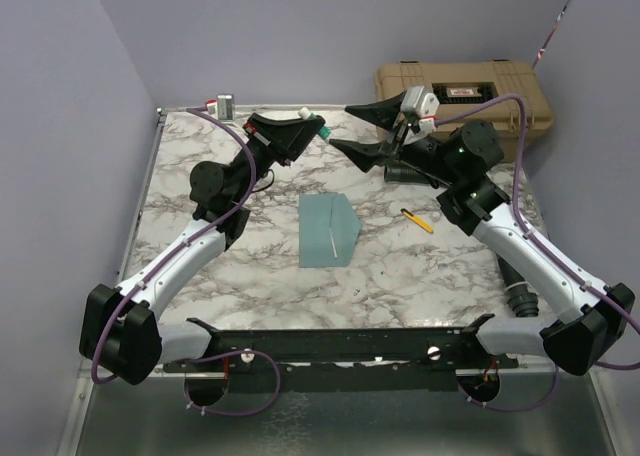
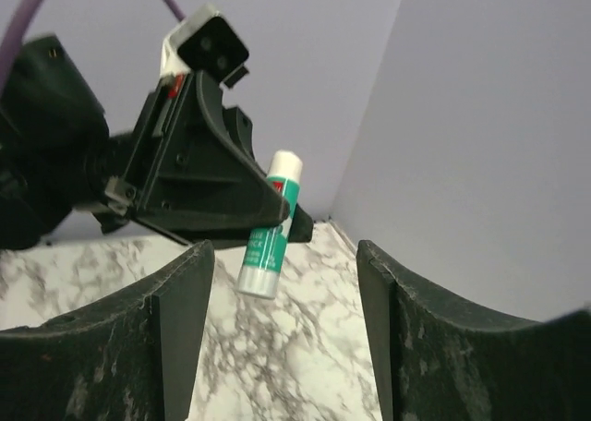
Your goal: Place the letter into the envelope and seal it
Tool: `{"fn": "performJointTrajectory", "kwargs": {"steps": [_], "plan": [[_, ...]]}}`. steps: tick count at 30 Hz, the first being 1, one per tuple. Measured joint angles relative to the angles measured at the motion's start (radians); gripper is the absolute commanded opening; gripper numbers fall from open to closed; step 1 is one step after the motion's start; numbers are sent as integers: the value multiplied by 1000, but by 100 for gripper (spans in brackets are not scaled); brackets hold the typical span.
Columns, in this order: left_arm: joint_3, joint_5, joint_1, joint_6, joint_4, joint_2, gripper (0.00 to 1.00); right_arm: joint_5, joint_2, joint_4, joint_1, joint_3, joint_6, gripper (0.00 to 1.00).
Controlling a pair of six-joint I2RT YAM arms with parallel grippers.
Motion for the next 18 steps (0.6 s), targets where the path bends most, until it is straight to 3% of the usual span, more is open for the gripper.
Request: {"fn": "performJointTrajectory", "kwargs": {"steps": [8, 14, 18], "plan": [[0, -1, 0, -11, -6, 0, 0, 1, 9, -117, 55, 0, -240, 47], [0, -2, 0, -14, -6, 0, 0, 37, 35, -105, 76, -3, -264, 31], [0, -11, 0, -14, -8, 0, 0, 76, 52, -75, 79, -5, -247, 29]]}}
